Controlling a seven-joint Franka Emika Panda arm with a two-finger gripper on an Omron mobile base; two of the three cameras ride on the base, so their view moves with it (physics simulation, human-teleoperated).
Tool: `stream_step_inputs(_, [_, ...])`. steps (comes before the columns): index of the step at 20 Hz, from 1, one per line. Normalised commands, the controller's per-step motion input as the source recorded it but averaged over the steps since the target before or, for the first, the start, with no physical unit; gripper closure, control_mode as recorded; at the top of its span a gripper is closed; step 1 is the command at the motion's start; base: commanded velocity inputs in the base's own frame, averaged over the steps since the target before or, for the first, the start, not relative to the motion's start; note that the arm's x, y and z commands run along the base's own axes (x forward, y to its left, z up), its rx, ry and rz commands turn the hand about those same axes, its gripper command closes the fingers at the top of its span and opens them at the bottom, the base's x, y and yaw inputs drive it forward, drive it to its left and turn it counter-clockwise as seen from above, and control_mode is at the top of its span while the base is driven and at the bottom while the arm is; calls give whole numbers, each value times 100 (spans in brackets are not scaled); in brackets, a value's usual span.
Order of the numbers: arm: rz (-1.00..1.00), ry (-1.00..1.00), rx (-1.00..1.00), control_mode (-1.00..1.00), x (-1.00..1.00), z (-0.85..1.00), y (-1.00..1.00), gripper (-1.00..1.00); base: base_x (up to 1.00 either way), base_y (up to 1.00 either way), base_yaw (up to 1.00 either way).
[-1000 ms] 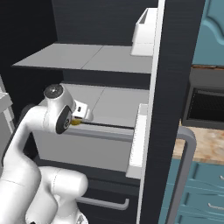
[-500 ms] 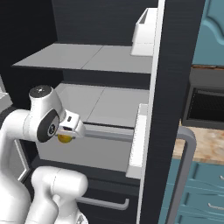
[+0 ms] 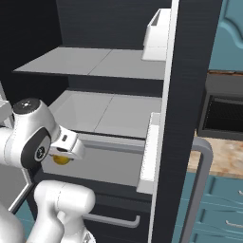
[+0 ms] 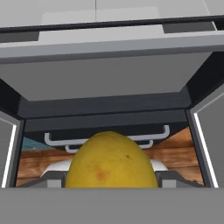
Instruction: Retrieve a lemon from the fridge and place it on the cutting board with the fish.
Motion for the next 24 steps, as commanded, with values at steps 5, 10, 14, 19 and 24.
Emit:
stream_step_inputs(5, [0,0,0,-100,0,0,0,100,0,0,0])
stream_step_inputs(10, [0,0,0,-100,0,0,0,100,0,0,0])
stream_step_inputs(14, [0,0,0,100,-1,0,0,100,-15,-5,-1])
stream_step_inputs(19, [0,0,0,100,0,0,0,100,-61,-2,-4])
stream_step_inputs(24, [0,0,0,100,0,0,0,100,-75,-1,-4])
